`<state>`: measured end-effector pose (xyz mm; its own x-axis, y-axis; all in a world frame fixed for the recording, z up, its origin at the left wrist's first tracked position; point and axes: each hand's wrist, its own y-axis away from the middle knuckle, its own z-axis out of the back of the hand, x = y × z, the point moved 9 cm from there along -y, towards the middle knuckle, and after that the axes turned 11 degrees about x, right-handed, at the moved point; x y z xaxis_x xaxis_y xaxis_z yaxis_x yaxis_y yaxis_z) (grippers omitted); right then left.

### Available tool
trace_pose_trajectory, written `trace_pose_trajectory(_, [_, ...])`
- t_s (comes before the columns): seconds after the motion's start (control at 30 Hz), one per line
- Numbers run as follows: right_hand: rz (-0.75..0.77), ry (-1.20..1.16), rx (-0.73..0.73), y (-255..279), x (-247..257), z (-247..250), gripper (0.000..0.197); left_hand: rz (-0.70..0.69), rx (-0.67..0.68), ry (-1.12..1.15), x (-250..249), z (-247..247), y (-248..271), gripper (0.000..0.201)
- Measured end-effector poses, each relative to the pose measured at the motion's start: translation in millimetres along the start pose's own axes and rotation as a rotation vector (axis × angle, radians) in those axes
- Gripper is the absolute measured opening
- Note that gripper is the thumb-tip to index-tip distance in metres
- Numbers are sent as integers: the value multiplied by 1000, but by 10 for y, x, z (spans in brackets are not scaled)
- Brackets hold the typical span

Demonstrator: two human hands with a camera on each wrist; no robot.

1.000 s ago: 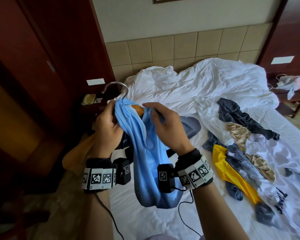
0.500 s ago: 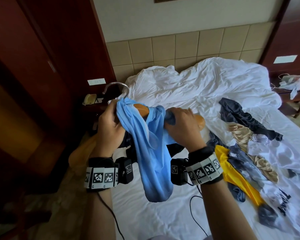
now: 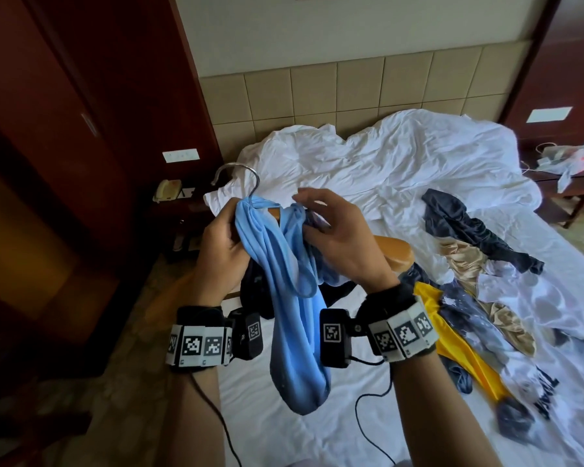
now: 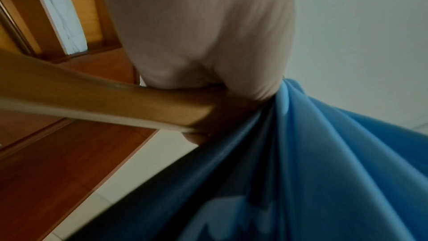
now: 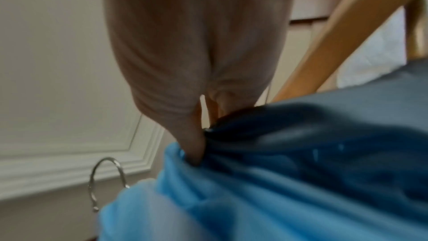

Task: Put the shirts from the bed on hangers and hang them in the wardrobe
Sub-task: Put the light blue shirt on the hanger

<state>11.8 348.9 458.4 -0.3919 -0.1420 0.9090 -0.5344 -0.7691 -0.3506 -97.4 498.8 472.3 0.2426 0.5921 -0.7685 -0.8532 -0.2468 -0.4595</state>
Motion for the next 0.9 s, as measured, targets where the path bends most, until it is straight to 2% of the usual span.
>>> trace_pose_trajectory(0.07, [-22, 222, -2, -20, -32, 16, 34, 13, 15, 16, 16, -21, -14, 23])
trace_pose_trajectory(0.13, [6, 421, 4, -23, -10, -52, 33, 25, 29, 21, 1, -58, -23, 23])
trace_pose_trajectory(0.37, [35, 695, 30, -22, 105, -195, 44, 19, 60, 84, -86, -125, -74, 25])
trace_pose_trajectory(0.53, [-42, 628, 32, -29, 149, -163, 33, 7, 168, 85, -60, -266, -148, 34])
trace_pose_trajectory(0.7, [-79, 428, 13, -12, 0, -101, 40, 89, 286, 170, 21, -456, -153, 41])
trace_pose_trajectory(0.83, [-152, 356, 28, 7, -137, -7, 41, 256, 242, 488, 180, -524, -126, 39])
trace_pose_trajectory(0.9, [-164, 331, 6, 26, -164, 35, 50, 296, 225, 627, 181, -576, -100, 37])
